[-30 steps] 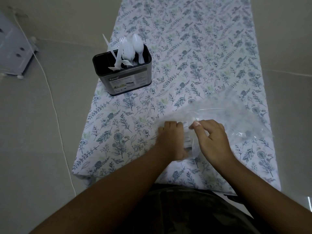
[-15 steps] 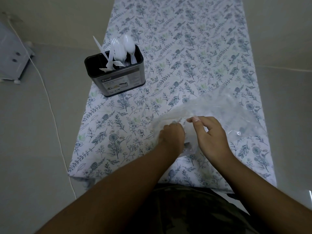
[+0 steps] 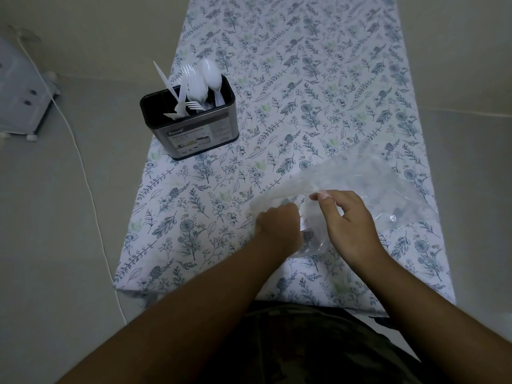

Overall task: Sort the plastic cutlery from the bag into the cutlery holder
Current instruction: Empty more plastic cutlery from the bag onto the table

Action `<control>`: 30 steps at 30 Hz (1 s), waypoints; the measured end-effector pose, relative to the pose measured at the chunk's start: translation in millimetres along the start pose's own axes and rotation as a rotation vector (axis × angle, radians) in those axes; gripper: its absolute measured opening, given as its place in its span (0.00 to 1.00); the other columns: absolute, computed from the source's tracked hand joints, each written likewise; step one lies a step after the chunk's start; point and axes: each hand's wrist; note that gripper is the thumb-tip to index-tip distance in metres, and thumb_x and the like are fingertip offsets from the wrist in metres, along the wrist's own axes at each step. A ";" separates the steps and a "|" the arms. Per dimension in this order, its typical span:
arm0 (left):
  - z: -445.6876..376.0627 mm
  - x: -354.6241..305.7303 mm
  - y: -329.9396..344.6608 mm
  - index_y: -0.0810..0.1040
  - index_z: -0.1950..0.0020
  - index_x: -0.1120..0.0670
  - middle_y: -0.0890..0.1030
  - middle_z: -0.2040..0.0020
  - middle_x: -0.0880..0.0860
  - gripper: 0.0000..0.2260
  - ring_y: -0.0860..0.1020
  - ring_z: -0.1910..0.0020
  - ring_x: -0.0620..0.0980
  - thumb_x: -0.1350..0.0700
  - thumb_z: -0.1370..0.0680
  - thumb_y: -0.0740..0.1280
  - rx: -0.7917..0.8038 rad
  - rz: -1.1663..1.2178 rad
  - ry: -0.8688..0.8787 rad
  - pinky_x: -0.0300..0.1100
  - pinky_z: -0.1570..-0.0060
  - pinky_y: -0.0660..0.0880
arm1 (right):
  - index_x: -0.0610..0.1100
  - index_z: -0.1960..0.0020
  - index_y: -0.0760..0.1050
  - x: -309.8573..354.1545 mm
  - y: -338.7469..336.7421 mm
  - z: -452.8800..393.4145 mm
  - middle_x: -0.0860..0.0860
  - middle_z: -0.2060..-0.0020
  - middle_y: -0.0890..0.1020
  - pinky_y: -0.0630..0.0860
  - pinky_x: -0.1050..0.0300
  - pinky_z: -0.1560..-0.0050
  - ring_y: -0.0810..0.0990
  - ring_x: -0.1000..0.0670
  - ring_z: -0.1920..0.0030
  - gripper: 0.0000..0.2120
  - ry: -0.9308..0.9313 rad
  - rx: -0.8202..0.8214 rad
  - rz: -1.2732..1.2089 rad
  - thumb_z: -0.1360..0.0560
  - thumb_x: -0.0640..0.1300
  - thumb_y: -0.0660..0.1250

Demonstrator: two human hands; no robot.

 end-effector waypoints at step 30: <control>3.2 11.0 -8.3 0.72 0.46 0.55 0.74 0.55 0.51 0.08 0.79 0.51 0.53 0.61 0.23 0.67 0.074 0.021 0.146 0.46 0.54 0.77 | 0.50 0.42 0.85 -13.6 1.7 -3.1 0.55 0.45 0.81 0.65 0.63 0.40 0.74 0.52 0.37 0.13 -0.064 -0.017 0.086 0.17 0.48 0.61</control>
Point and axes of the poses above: each hand's wrist, its own z-axis away from the middle knuckle, its own y-axis out of the palm, x = y × z
